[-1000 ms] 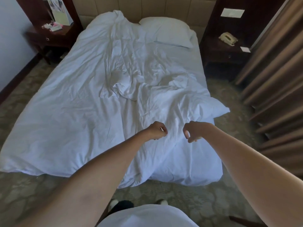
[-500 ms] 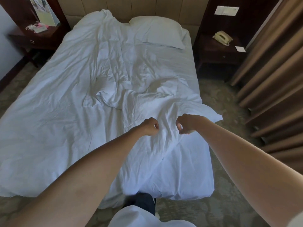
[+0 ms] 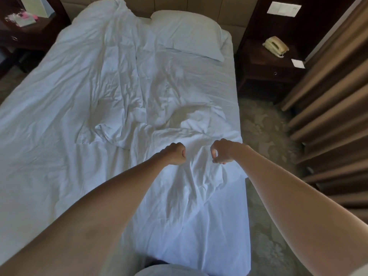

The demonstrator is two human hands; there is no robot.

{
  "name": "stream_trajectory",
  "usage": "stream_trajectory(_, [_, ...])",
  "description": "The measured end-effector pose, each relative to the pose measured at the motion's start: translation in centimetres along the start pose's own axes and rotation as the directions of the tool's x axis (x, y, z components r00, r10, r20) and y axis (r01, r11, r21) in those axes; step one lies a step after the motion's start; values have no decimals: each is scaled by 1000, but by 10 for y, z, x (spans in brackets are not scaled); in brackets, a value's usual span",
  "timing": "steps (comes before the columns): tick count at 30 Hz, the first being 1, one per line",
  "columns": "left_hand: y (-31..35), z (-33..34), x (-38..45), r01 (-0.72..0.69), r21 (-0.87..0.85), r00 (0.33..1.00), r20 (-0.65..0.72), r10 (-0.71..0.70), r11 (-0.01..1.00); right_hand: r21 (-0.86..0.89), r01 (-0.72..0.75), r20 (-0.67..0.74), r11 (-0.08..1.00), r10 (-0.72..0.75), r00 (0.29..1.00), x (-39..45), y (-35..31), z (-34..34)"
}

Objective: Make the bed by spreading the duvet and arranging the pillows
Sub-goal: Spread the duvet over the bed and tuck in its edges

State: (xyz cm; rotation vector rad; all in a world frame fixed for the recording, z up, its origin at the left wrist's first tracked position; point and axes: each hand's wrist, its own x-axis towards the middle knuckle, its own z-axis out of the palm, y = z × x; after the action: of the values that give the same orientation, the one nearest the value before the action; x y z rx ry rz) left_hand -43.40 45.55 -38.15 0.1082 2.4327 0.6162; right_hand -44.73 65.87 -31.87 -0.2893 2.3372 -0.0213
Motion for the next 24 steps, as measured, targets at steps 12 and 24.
stream_trajectory(12, [-3, 47, 167, 110, 445, 989, -140, -52, 889, 20, 39, -118, 999, -37, 992, 189, 64, 30])
stream_trajectory(24, [15, 135, 156, 127, 549, 947, 182, -266, 826, 189, 86, 195, 978, -124, 973, 193, 87, 140])
